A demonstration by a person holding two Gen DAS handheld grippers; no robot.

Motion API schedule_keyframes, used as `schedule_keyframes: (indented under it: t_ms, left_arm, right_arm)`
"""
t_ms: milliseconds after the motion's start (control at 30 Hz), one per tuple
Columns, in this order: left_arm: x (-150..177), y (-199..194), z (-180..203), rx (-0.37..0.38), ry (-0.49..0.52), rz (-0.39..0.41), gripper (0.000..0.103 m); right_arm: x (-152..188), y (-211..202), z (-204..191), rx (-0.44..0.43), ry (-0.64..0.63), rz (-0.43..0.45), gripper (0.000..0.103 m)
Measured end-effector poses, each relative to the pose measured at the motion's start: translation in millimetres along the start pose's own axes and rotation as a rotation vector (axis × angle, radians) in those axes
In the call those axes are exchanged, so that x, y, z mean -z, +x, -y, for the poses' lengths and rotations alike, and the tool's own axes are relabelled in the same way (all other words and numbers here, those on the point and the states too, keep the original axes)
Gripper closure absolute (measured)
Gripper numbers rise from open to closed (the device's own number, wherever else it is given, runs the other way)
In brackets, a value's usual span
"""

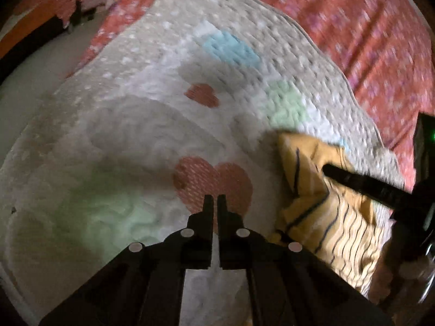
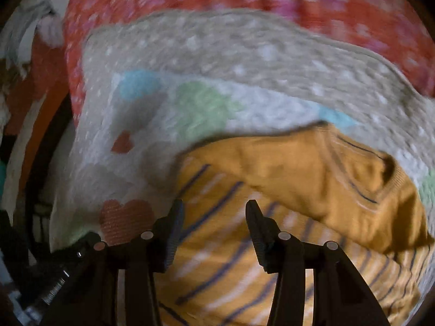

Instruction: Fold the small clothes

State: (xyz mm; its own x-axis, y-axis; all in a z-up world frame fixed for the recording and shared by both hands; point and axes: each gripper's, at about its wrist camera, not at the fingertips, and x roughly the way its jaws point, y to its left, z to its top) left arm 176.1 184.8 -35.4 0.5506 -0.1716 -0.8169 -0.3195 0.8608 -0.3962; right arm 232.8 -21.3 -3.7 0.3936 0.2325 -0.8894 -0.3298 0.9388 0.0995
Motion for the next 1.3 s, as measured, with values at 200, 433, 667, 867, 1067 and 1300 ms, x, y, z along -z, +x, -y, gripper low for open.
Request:
schedule_keyframes:
  t_ms: [200, 433, 667, 867, 1067, 1300]
  left_arm:
    - [-10, 4, -31, -0.001, -0.130, -0.011, 0.084]
    - [-13, 1, -42, 0.008, -0.164, -0.014, 0.083]
    - [-14, -3, -56, 0.037, -0.219, -0.019, 0.077]
    - [-9, -7, -51, 0.033, -0.192, -0.010, 0.076]
    - [-11, -10, -63, -0.025, -0.212, 0.017, 0.075]
    - [-10, -8, -51, -0.002, -0.168, 0.023, 0.075]
  right_arm:
    - [-2, 52, -52, 0.130, -0.168, -0.129, 0.090]
    - [-11, 10, -61, -0.008, -0.111, 0.038, 0.079]
    - [83, -54, -32, -0.085, 0.023, 0.040, 0.067]
    - [107, -18, -29, 0.151, 0.069, 0.080, 0.066]
    - [84, 15, -52, 0.055, 0.028, 0.028, 0.055]
    - [85, -51, -24, -0.157, 0.041, 0.090, 0.058]
